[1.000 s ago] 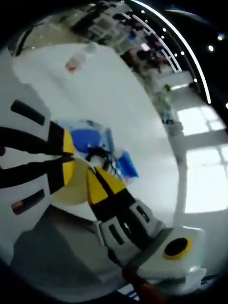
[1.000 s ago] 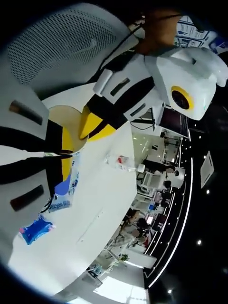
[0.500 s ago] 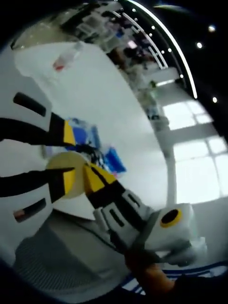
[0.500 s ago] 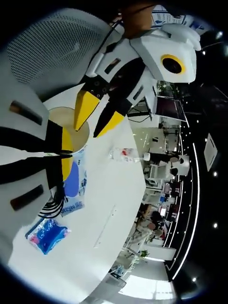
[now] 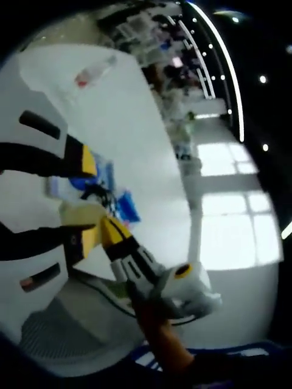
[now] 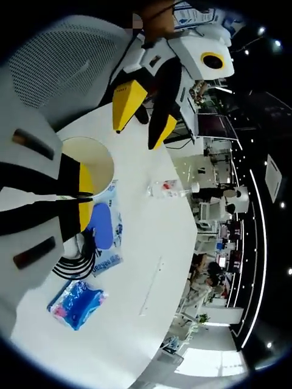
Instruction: Arrange the tabletop items into an orderly group along one side of the table until the central work area is clear of visible clutter.
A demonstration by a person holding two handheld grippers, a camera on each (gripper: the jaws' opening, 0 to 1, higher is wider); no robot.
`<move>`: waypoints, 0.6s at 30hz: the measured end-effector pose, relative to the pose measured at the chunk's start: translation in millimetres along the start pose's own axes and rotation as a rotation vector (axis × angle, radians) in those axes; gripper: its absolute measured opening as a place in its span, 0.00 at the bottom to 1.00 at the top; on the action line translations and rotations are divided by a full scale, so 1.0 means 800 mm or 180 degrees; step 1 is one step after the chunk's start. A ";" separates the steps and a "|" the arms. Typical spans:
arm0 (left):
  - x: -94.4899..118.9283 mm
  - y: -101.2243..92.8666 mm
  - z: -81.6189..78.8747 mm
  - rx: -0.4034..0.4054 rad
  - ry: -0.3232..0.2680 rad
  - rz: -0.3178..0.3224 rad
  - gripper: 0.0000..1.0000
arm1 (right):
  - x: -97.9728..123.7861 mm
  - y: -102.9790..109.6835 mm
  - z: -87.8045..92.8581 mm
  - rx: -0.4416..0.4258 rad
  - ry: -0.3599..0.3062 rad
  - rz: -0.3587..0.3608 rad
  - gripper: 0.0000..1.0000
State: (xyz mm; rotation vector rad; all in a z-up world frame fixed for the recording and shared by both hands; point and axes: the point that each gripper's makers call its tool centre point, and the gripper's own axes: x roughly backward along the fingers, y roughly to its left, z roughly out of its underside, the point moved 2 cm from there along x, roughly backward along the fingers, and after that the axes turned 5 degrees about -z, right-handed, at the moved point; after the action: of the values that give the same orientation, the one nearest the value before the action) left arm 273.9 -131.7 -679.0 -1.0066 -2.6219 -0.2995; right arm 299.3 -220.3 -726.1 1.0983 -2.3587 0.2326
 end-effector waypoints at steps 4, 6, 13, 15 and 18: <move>0.011 0.011 -0.001 0.0058 -0.0078 -0.0123 0.38 | 0.000 -0.005 -0.003 -0.0055 0.0019 -0.0008 0.00; 0.017 0.016 0.002 0.0097 -0.0073 -0.0181 0.39 | 0.001 -0.010 -0.006 -0.0092 0.0025 -0.0012 0.00; 0.044 0.039 0.014 0.0098 -0.0052 -0.0472 0.50 | 0.000 -0.027 -0.012 -0.0250 0.0140 -0.0058 0.01; 0.049 0.043 0.017 0.0114 -0.0021 -0.0523 0.52 | 0.000 -0.031 -0.010 -0.0309 0.0196 -0.0096 0.01; 0.060 0.049 0.019 0.0191 -0.0037 -0.0588 0.55 | 0.000 -0.038 -0.010 -0.0346 0.0247 -0.0115 0.01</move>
State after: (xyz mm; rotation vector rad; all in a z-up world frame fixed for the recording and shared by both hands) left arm 263.5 -68.8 -672.8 -0.7503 -2.7217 -0.2560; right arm 325.5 -237.6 -721.6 1.0601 -2.2533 0.1300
